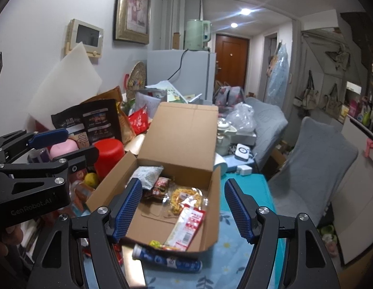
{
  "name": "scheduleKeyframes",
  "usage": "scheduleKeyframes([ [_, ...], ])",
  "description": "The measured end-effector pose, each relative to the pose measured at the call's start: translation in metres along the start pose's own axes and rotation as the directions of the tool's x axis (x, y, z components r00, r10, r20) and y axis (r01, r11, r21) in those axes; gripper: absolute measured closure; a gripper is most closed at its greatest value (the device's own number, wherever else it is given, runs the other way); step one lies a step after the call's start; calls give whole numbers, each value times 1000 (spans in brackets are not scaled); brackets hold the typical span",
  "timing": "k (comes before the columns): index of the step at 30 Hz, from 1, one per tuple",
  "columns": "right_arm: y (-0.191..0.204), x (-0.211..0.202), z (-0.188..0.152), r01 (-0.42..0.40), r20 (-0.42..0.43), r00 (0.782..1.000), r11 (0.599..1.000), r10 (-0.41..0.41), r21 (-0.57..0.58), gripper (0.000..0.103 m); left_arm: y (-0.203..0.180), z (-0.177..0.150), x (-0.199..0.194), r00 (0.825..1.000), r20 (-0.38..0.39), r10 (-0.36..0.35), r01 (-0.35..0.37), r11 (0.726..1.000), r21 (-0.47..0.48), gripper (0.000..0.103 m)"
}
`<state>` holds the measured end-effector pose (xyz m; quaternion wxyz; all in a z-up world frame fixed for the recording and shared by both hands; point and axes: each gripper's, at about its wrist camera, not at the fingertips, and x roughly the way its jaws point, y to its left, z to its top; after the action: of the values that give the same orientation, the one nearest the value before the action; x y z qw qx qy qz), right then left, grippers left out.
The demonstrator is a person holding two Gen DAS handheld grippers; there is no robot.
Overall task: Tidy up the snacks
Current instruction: 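Withdraw both tools from the box toward the gold box and candy bags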
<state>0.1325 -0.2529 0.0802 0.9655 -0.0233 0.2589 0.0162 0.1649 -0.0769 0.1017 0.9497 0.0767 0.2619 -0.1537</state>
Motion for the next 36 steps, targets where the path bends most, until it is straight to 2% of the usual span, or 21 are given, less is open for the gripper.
scheduleKeyframes([
  [2, 1, -8, -4, 9, 13, 1000, 1000, -9, -3, 24, -2, -4, -7, 1000, 4, -4, 4, 1000, 1, 37],
  [6, 3, -23, -15, 38, 28, 999, 999, -38, -23, 24, -6, -17, -20, 1000, 16, -17, 17, 1000, -4, 37],
  [16, 9, -44, -55, 13, 17, 1000, 1000, -13, 0, 24, -11, -59, -44, 998, -4, -60, 60, 998, -15, 37],
  [25, 13, -38, -99, -30, -49, 998, 999, 32, 44, 24, -10, -102, -38, 992, -85, -88, 84, 995, -49, 37],
  [32, 17, -19, -128, -39, -118, 992, 997, 46, 61, 24, -5, -134, -22, 979, -159, -128, 111, 988, -108, 37],
  [36, 20, -10, -143, -51, -148, 987, 996, 61, 69, 24, -1, -147, -15, 974, -175, -144, 120, 983, -136, 37],
])
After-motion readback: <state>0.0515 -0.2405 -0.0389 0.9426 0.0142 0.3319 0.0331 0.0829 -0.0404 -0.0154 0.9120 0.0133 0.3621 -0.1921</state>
